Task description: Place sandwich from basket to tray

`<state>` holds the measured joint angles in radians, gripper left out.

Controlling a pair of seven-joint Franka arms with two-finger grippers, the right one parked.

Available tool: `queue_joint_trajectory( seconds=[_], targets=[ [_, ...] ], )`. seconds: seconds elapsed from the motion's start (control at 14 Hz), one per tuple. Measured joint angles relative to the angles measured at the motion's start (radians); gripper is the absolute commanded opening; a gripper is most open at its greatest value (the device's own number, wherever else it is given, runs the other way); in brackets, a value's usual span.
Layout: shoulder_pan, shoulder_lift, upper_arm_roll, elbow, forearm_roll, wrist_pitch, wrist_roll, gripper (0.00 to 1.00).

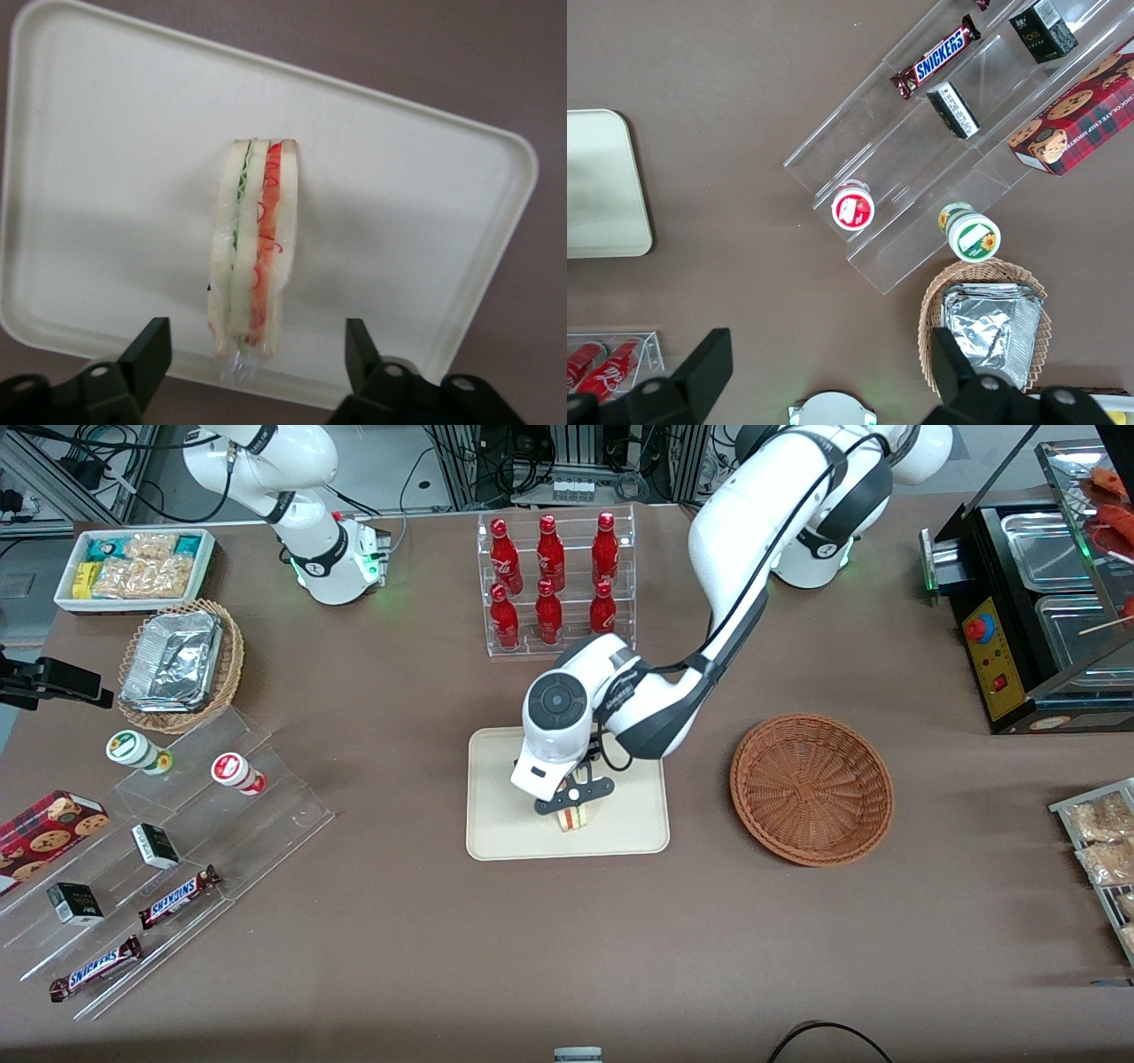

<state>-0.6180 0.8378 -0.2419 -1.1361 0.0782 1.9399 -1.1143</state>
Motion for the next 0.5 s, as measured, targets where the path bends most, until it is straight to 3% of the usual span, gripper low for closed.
queue_joint_trajectory(
  seconds=[0.29,0.5],
  targets=[
    [0.029,-0.106,0.022,0.003,0.004,-0.107,0.134,1.00],
    [0.035,-0.169,0.113,0.002,0.002,-0.218,0.224,1.00]
  ],
)
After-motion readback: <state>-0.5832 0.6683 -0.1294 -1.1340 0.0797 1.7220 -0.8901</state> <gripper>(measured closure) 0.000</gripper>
